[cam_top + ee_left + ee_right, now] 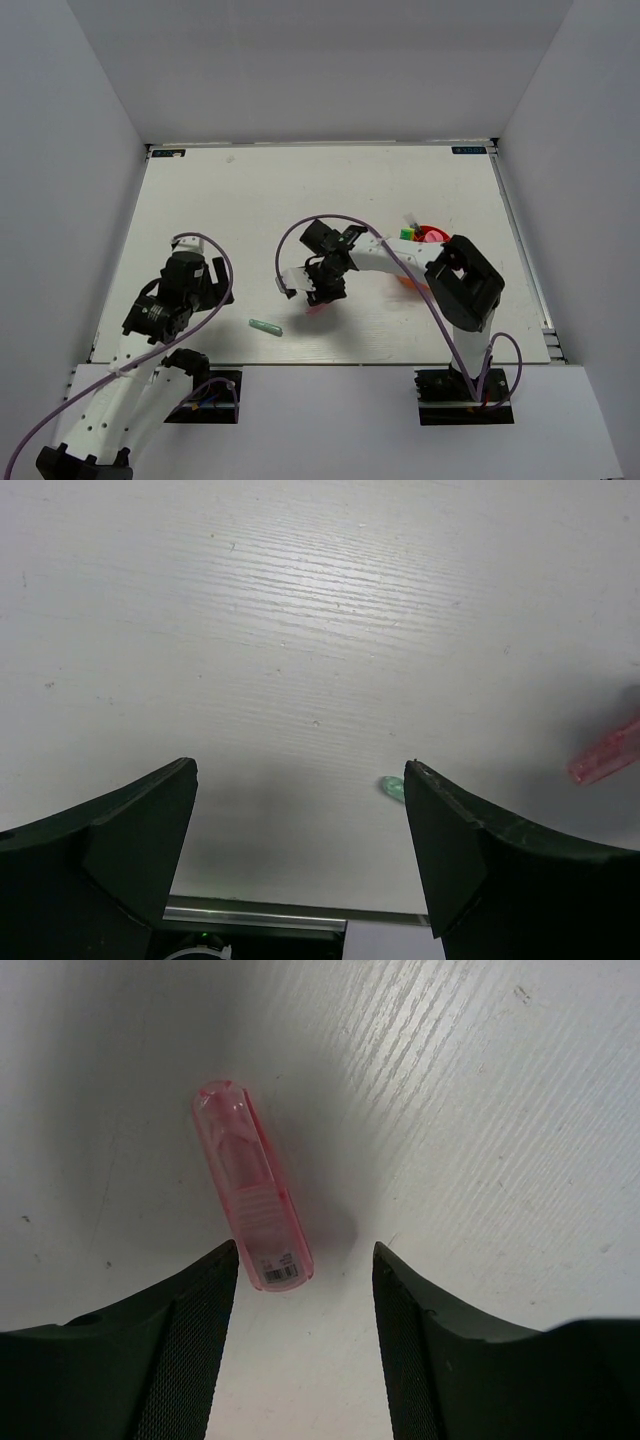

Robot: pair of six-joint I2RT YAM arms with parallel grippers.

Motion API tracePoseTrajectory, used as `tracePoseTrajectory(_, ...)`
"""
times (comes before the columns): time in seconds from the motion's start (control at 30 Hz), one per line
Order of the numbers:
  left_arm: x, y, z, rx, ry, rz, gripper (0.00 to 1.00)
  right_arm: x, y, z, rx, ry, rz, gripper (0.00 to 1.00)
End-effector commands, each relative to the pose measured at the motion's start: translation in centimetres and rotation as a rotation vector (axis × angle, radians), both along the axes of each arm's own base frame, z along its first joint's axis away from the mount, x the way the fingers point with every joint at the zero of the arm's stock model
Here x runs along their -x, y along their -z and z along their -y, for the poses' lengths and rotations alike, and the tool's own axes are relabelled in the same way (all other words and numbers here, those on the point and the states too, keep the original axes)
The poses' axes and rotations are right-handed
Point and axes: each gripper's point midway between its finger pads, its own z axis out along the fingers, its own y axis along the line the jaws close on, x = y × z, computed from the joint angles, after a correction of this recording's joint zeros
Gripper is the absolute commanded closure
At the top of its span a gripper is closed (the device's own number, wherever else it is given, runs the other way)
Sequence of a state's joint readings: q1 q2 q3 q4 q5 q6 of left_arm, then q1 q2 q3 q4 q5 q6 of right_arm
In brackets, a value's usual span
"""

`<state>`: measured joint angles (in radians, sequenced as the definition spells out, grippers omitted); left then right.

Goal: Sort the stationery into containers
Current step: Pick up the stationery from the center of the board.

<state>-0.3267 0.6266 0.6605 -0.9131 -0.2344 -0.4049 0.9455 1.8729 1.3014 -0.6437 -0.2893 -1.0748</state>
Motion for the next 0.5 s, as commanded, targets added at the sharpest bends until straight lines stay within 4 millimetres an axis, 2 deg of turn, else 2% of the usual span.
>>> tracePoseTrajectory(0.0,-0.1,-0.1,-0.7,-0.006,-0.044,0.019,0.06,-0.3,1.7,0.0,0.029,-0.004,0.023,0.41)
tracePoseTrajectory(0.27,-0.1,-0.2,-0.7,-0.005,-0.041,0.025,0.06,-0.6,3.0,0.4,0.072,-0.014,0.039,0.46)
tracePoseTrajectory(0.47,-0.1,-0.3,-0.7,-0.004,-0.042,0.031,0.06,0.9,4.8,2.6,0.152,-0.063,0.042,0.52)
